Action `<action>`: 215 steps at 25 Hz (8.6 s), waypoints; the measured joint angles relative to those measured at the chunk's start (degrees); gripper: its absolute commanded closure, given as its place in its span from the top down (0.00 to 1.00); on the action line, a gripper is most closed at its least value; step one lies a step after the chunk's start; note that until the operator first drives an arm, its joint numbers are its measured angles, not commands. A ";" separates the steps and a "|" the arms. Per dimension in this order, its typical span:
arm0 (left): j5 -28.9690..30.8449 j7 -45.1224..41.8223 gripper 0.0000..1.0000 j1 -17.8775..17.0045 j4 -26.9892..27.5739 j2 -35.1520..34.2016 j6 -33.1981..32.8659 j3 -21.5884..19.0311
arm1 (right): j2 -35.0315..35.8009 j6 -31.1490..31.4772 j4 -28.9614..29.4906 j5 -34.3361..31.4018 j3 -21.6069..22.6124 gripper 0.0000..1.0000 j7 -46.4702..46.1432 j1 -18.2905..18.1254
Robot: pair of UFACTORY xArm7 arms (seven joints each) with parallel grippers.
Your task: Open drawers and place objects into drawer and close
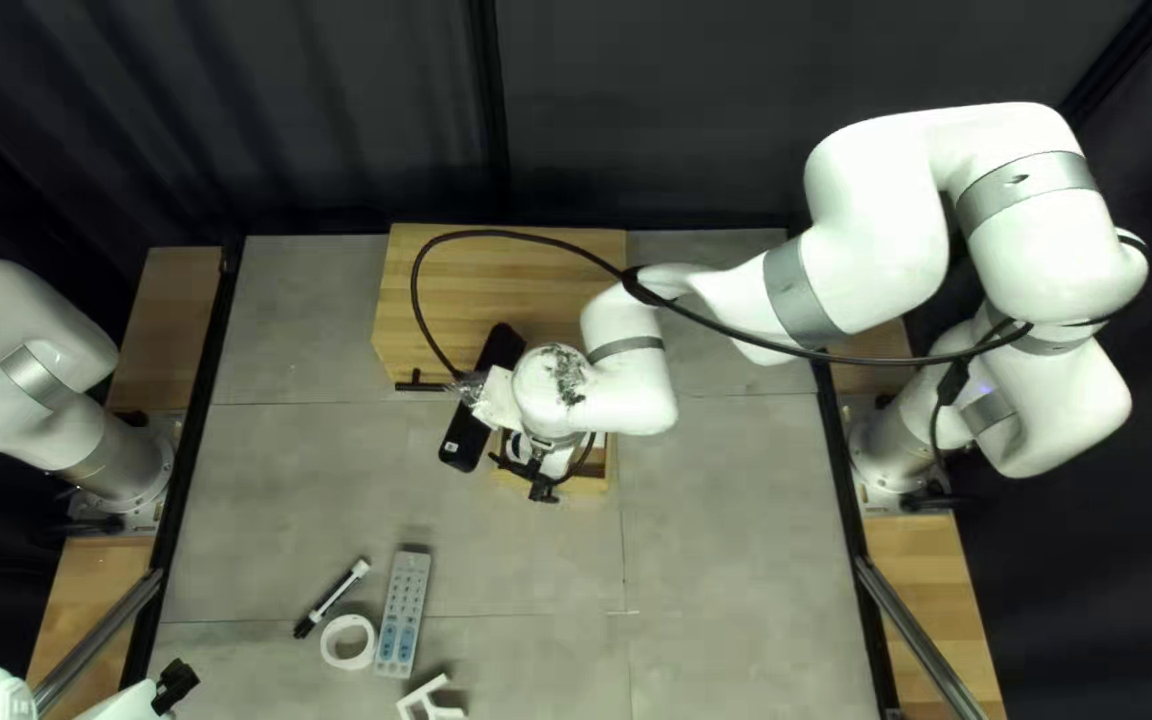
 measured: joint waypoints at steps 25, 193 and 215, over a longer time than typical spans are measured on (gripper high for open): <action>0.00 0.00 1.00 0.00 0.00 0.00 0.00 0.00 | -3.98 3.08 -0.27 -3.06 -0.05 0.00 0.84 0.93; 0.00 0.00 1.00 0.00 0.00 0.00 0.00 0.00 | -27.73 10.14 -24.27 -2.79 16.59 1.00 -3.16 17.50; 0.00 0.00 1.00 0.00 0.00 0.00 0.00 0.00 | -10.53 8.75 -12.14 -0.97 26.62 1.00 -3.34 26.62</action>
